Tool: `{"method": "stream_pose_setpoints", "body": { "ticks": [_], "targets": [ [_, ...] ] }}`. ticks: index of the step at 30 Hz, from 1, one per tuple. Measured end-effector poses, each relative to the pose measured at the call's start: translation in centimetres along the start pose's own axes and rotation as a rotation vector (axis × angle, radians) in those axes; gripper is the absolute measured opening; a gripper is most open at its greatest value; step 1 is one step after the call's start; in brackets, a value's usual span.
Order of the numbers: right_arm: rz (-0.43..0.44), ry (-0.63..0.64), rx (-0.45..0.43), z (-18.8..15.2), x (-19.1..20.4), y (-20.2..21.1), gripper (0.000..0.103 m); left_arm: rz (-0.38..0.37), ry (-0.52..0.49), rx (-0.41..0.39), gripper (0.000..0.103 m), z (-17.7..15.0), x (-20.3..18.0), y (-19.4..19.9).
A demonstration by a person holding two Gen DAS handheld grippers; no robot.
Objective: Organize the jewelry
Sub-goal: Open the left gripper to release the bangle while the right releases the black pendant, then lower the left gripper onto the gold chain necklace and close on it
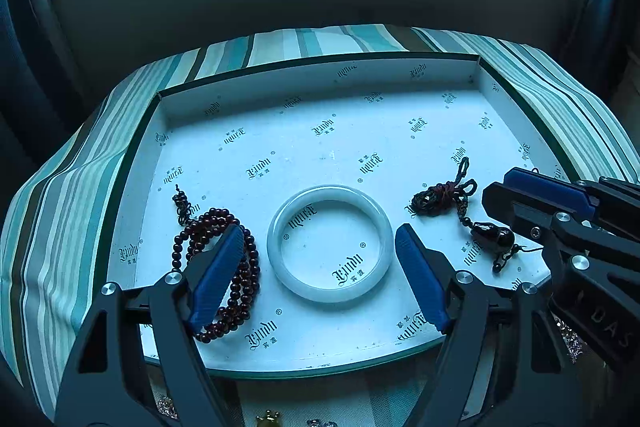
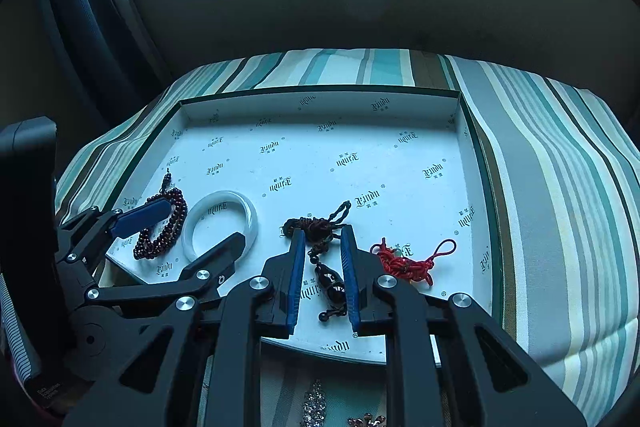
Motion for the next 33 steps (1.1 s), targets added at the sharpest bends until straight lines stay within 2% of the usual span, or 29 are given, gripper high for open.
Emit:
{"method": "stream_pose_setpoints", "body": {
  "ticks": [5, 6, 7, 8, 14, 20, 33],
  "targets": [
    [-0.007, 0.01, -0.019, 0.3, 0.0, 1.7, 0.02, -0.001, 0.01, -0.025, 0.078, 0.1, 0.4, 2.0],
    [-0.01, 0.013, -0.02, 0.2, 0.0, 2.0, 0.024, -0.001, 0.011, -0.028, 0.078, 0.1, 0.5, 2.4],
    [-0.013, 0.014, -0.023, 0.2, 0.1, 2.4, 0.04, 0.0, 0.012, -0.033, 0.078, 0.0, 0.6, 2.8],
    [-0.025, 0.011, -0.029, 0.1, 0.0, 2.8, 0.05, 0.008, 0.014, -0.036, 0.078, -0.1, 0.7, 3.3],
    [-0.044, 0.013, -0.029, -1.6, -0.6, 5.0, 0.05, 0.024, 0.026, -0.04, 0.079, -1.9, 1.7, 5.9],
    [-0.053, 0.009, 0.0, -4.6, -0.7, 6.9, 0.05, 0.041, 0.044, -0.022, 0.079, -5.0, 2.6, 8.0],
    [-0.072, 0.002, 0.091, -11.2, -1.2, 8.9, 0.049, 0.087, 0.101, 0.073, 0.076, -12.9, 5.1, 10.7]
  ]
}}
Point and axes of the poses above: each gripper's, at about its wrist camera, not at the fingertips, and y roughly against the way its jaws point, x to its left, z to its top, the point moved 4 cm from there along -y, roughly the way its jaws point, and after that the axes turned 9 degrees about -z, right-handed, at the moved point
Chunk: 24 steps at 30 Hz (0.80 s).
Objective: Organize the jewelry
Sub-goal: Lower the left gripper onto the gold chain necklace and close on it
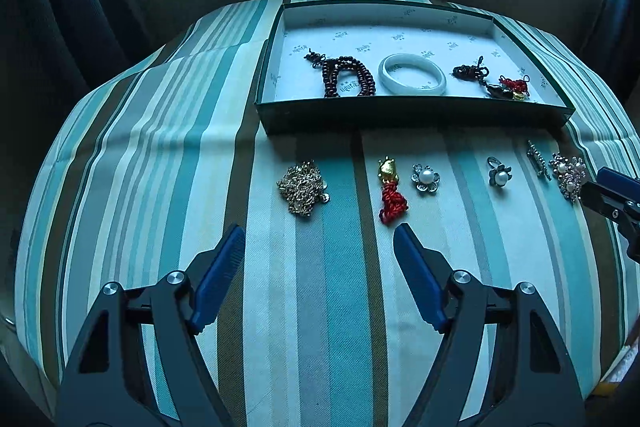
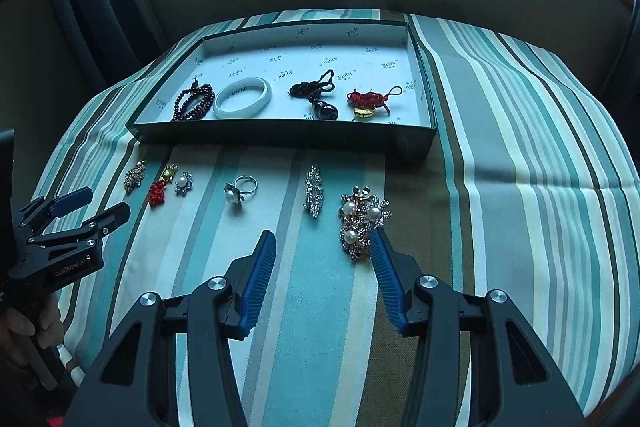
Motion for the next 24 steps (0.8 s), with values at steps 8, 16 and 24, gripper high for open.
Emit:
{"method": "stream_pose_setpoints", "body": {
  "ticks": [8, 16, 24],
  "targets": [
    [-0.016, -0.006, 0.003, -0.2, -0.4, 0.0, 0.049, 0.025, 0.023, 0.01, 0.068, -0.3, 1.2, -0.2],
    [-0.031, -0.009, 0.015, -0.1, -1.1, -0.7, 0.049, 0.048, 0.013, 0.01, 0.067, 1.6, 2.2, -1.9],
    [-0.038, -0.005, 0.02, 0.3, -1.5, -1.3, 0.049, 0.026, 0.0, 0.02, 0.055, 2.6, 2.4, -3.5]
  ]
}}
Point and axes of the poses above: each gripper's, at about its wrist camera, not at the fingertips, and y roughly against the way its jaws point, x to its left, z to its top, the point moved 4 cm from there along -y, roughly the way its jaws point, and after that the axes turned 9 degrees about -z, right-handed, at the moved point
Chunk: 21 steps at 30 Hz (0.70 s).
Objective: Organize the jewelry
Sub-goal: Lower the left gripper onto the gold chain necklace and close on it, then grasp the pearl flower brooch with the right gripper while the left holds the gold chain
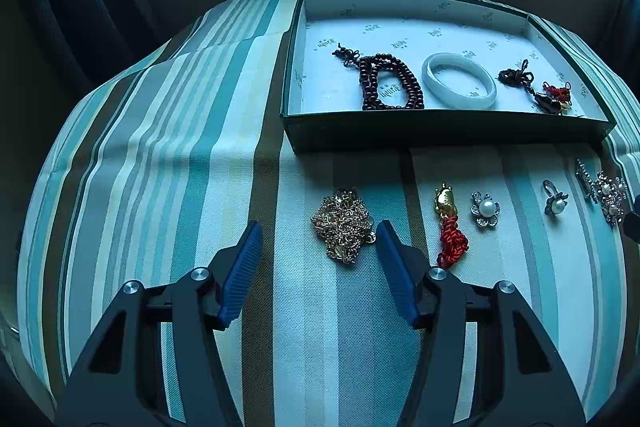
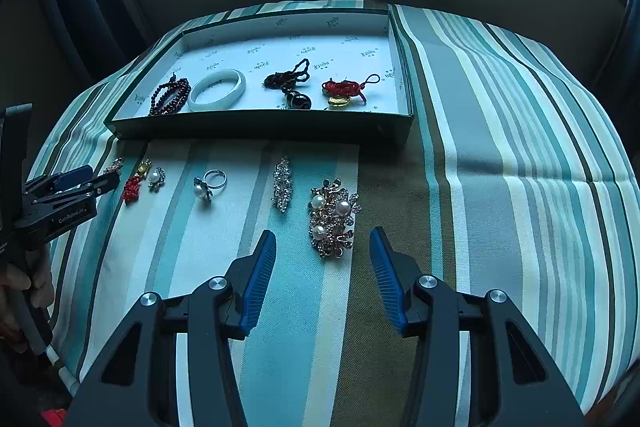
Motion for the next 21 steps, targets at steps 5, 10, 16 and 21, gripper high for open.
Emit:
{"method": "stream_pose_setpoints", "body": {
  "ticks": [5, 10, 16, 21],
  "targets": [
    [-0.005, -0.006, 0.008, 0.1, -0.5, -0.5, 0.049, -0.091, -0.005, -0.009, 0.025, -0.1, -0.2, 0.1],
    [-0.012, -0.012, 0.014, 0.1, -0.8, -0.8, 0.049, -0.073, -0.034, -0.014, 0.012, -0.1, -0.3, 0.1],
    [-0.006, -0.019, 0.016, 0.5, -0.6, -1.5, 0.049, -0.062, -0.036, -0.021, 0.011, -0.2, 0.0, 0.3],
    [-0.001, -0.024, 0.017, 0.9, -0.5, -2.1, 0.049, -0.04, -0.03, -0.026, 0.011, 0.0, 0.7, 0.4]
  ]
}}
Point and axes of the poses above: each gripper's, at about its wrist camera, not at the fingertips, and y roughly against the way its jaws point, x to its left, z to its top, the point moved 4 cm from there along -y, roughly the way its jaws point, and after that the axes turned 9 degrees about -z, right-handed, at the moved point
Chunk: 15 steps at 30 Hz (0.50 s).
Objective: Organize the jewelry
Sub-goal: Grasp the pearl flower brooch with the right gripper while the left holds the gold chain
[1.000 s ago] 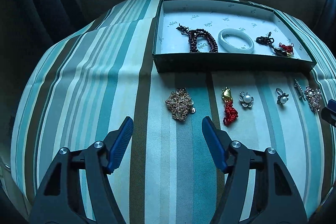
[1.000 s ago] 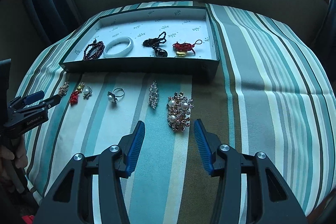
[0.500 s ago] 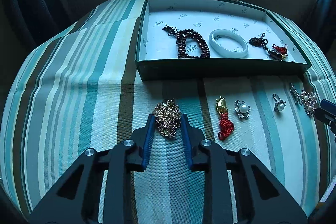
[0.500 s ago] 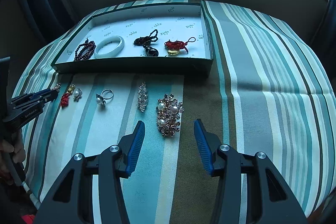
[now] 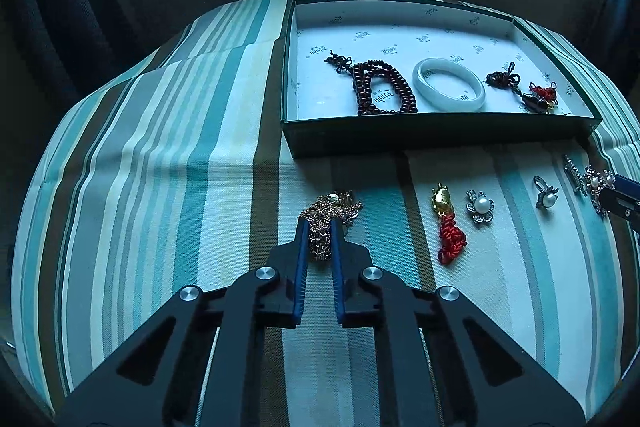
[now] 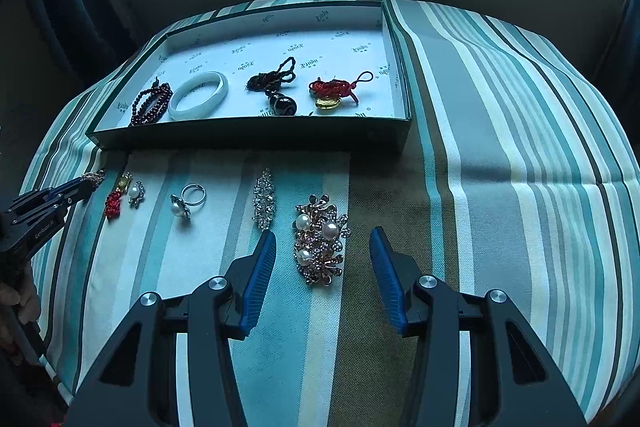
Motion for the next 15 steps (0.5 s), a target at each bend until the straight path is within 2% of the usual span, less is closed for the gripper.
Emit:
{"method": "stream_pose_setpoints", "body": {
  "ticks": [2, 5, 11, 15],
  "targets": [
    [0.004, -0.001, 0.006, 0.08, 0.08, -0.35, 0.048, 0.006, 0.007, -0.003, 0.011, 0.01, 0.31, 0.11],
    [0.008, -0.001, 0.019, 0.01, 0.29, -0.95, 0.038, 0.013, 0.015, -0.004, 0.011, 0.06, 0.65, 0.18],
    [-0.006, 0.018, 0.011, -0.01, 0.48, -0.97, 0.026, 0.013, 0.017, -0.002, 0.011, 0.07, 0.69, 0.06],
    [-0.022, 0.041, 0.002, -0.11, 0.74, -0.84, 0.024, 0.016, 0.02, -0.001, 0.011, 0.0, 0.73, 0.05]
  ]
}}
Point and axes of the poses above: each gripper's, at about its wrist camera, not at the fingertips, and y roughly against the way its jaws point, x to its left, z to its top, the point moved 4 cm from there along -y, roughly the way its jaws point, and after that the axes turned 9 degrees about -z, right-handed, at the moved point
